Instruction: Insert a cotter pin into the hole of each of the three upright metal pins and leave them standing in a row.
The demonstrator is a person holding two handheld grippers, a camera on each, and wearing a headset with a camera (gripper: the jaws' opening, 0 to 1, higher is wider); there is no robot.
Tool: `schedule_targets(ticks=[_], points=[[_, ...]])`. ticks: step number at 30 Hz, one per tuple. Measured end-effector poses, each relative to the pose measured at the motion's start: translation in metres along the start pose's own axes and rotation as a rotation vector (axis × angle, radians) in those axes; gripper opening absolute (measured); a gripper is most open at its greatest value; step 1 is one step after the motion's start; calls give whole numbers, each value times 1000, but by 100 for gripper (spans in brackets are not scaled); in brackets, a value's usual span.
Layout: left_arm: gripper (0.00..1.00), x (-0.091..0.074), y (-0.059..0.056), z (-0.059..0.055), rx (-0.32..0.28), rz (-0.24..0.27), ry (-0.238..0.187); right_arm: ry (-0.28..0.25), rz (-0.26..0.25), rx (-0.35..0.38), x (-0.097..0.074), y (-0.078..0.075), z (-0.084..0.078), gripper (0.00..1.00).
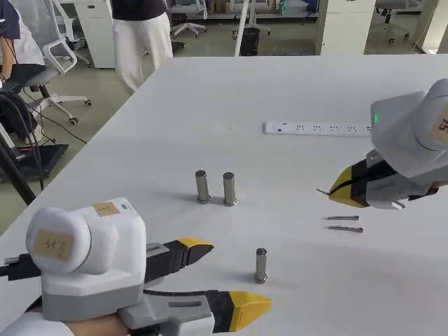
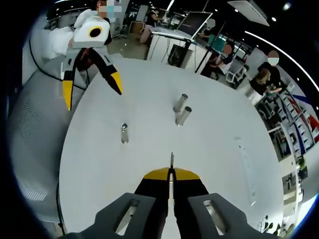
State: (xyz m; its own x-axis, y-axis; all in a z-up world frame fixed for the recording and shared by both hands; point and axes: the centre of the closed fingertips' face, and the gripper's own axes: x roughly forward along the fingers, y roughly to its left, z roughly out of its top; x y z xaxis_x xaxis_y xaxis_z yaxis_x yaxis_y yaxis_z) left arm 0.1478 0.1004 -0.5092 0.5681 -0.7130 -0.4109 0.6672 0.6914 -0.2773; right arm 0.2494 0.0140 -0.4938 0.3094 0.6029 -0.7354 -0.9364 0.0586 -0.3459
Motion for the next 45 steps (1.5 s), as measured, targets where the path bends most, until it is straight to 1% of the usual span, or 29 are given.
schedule_targets(ticks=[3,4,5,6,8,9,10,12,13,15,18,20,22,27,30,33,35,37,38,39,40,45], points=[[60,6,-5,3,-18,-14,10,-32,-9,-31,-3,9,10,0],[59,9,-9,5,-24,-30,16,-33,-14,-47,-7,17,14,0],[57,10,-11,7,-21,-44,17,-25,-23,-69,-7,19,14,0],[56,12,-13,10,-21,-50,9,-4,-34,-105,-10,25,13,0],[54,17,-17,18,-29,-63,-13,-7,-44,-120,-11,32,15,0],[53,20,-19,23,-48,-70,-30,-11,-45,-121,-12,37,17,0],[51,21,-20,27,-63,-77,-39,-14,-51,-124,-13,42,18,0],[46,26,-22,34,-113,-99,-64,-19,-60,-136,-15,49,20,0],[42,28,-25,39,-151,-119,-80,-19,-69,-149,-16,52,21,0],[39,31,-28,47,-210,-146,-113,-16,-87,-164,-18,56,22,0],[36,33,-27,51,-223,-147,-123,-19,-102,-181,-19,61,23,0],[29,35,-31,53,-238,-169,-129,-18,-114,-202,-18,64,22,0],[22,38,-33,54,-258,-178,-127,-28,-111,-196,-16,68,21,0],[17,45,-39,45,-269,-191,-85,-41,-138,-190,-18,71,23,0],[16,49,-43,42,-261,-195,-77,-49,-146,-191,-19,73,24,0],[13,53,-48,38,-266,-206,-63,-50,-158,-200,-20,76,24,0],[11,55,-48,38,-272,-204,-67,-48,-159,-209,-19,79,24,0],[10,57,-49,39,-285,-206,-70,-50,-151,-202,-18,81,23,0],[8,57,-50,39,-287,-212,-66,-57,-152,-196,-18,81,24,0],[5,58,-50,39,-290,-215,-62,-53,-151,-195,-17,82,23,0],[5,58,-50,38,-291,-211,-58,-54,-159,-205,-17,82,23,0],[1,57,-47,39,-317,-202,-60,-60,-151,-204,-17,85,24,0]])
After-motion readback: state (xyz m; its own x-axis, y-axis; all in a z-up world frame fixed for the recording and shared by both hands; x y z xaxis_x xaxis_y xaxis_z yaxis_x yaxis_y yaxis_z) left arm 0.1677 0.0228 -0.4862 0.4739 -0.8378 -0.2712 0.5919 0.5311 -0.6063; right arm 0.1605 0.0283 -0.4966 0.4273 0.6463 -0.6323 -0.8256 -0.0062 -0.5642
